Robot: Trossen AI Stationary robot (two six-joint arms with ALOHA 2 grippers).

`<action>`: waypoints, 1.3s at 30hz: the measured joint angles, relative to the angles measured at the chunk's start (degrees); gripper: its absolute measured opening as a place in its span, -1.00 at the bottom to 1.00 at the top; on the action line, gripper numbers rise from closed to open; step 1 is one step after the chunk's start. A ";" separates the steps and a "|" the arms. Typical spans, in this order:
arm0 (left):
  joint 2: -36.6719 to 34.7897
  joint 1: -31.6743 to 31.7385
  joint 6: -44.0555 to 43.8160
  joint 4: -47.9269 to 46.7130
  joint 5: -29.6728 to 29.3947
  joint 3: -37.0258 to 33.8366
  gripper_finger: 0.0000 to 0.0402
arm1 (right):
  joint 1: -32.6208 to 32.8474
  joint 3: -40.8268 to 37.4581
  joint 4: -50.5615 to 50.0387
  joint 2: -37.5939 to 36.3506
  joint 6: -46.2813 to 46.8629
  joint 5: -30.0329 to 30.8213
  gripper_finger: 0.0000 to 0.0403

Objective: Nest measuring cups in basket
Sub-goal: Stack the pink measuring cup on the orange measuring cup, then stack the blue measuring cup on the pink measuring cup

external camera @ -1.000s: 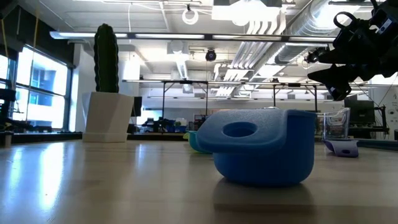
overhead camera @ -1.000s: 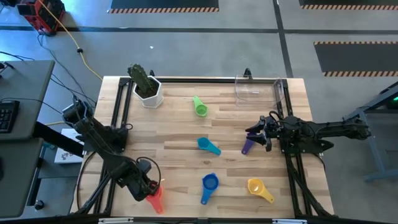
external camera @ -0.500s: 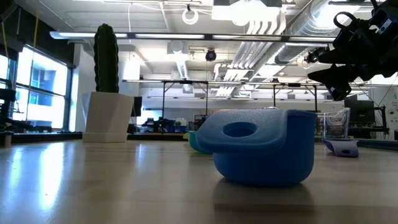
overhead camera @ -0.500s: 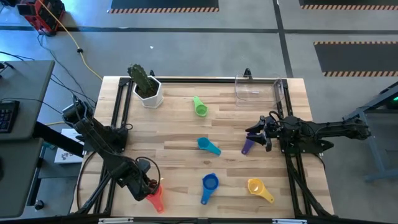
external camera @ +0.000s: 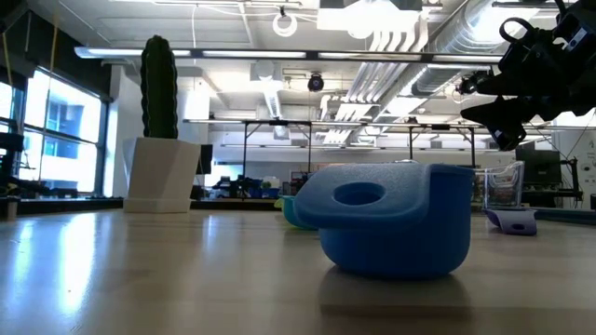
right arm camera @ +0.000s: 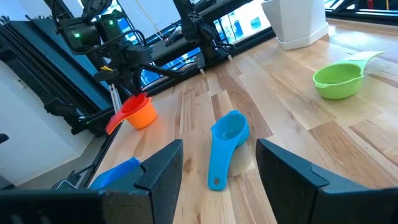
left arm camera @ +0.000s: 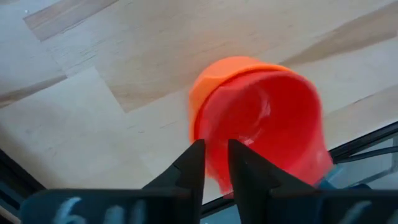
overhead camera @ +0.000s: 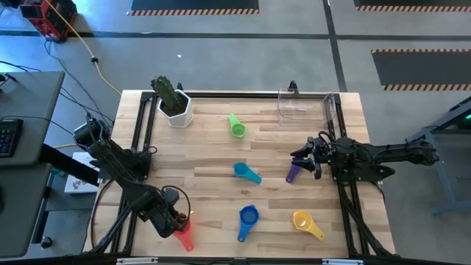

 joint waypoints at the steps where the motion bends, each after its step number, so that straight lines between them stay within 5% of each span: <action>1: 0.00 0.00 -0.17 0.00 -0.02 0.00 -0.67 | -0.01 -0.01 0.01 0.00 0.00 0.00 -0.03; 20: -0.24 0.02 -0.80 3.07 -0.01 1.07 -0.63 | 0.01 0.00 -0.01 0.00 0.00 -0.02 -0.03; 39: -0.24 0.13 10.05 2.96 -9.36 10.52 -0.63 | -0.06 0.00 0.00 0.00 2.57 0.44 -0.03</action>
